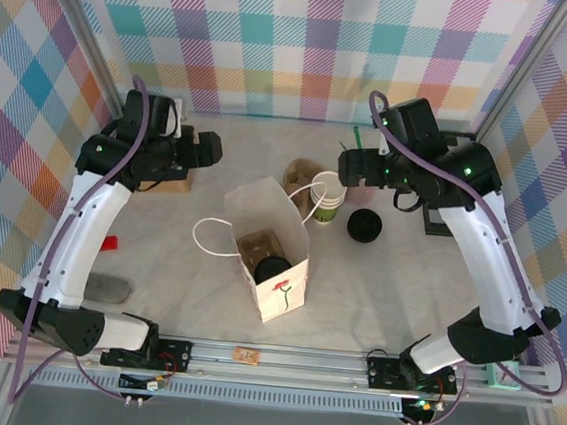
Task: Pack the takeout coffee
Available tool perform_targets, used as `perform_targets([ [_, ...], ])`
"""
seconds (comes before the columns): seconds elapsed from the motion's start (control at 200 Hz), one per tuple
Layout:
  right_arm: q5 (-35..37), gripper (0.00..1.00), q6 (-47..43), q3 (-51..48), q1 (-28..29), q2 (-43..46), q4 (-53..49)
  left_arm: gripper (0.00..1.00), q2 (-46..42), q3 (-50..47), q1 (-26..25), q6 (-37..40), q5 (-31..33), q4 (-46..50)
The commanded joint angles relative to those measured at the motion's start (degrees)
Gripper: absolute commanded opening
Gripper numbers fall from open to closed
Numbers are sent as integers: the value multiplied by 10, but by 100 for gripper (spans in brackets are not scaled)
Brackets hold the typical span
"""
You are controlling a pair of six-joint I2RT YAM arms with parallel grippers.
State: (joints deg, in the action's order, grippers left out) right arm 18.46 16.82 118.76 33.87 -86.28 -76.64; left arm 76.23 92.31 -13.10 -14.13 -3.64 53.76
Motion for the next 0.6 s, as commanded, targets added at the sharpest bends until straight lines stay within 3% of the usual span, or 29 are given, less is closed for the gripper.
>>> perform_targets([
  [0.0,-53,99,-23,-41,-54,2,57,91,-1,-26,12,-13,-21,-29],
  [0.285,-119,79,-35,-86,-147,-72,99,87,17,-56,15,-19,-24,-46],
  [0.595,-129,75,-29,-121,-170,-129,144,85,18,-70,15,-16,-18,-50],
])
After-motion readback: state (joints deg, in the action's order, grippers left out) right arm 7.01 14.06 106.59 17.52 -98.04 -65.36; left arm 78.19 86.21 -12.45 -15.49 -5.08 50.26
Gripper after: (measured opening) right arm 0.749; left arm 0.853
